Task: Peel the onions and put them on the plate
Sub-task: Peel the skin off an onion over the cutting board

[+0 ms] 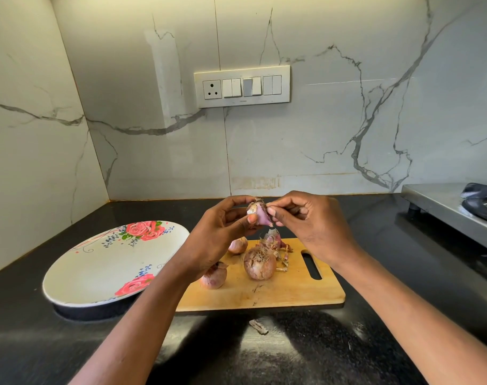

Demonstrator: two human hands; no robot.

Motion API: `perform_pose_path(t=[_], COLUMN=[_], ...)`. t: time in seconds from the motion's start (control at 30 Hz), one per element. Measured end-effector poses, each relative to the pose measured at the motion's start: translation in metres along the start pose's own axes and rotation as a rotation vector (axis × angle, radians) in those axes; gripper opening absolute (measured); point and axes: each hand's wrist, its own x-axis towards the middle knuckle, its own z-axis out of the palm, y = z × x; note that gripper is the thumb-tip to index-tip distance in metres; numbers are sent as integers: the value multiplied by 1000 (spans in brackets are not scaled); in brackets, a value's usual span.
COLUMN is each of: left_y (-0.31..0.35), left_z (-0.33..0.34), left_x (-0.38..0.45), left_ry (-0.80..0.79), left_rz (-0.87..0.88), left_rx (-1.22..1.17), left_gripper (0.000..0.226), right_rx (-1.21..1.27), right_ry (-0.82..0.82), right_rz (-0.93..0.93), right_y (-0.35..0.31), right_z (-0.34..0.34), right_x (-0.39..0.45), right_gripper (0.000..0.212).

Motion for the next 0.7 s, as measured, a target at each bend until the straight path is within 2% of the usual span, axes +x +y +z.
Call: perform_pose_path(t=[0.17, 0.37, 0.47, 0.7], left_y=[0, 1, 0, 0], left_z=[0, 0, 0, -1], left_x=[0, 0, 0, 1], left_ry=[15, 6, 19, 61], left_rz=[-1, -5, -17, -39], left_rx=[16, -5, -9, 17], left_gripper=[41, 37, 42, 40], right_rx=[11, -24, -20, 92], right_ry=[-28, 9, 5, -26], right_rz=[7, 1, 27, 61], right_y=[-3, -4, -5, -14], right_z=[0, 0, 0, 2], right_x=[-2, -1, -2, -3], right_gripper=[18, 14, 13, 30])
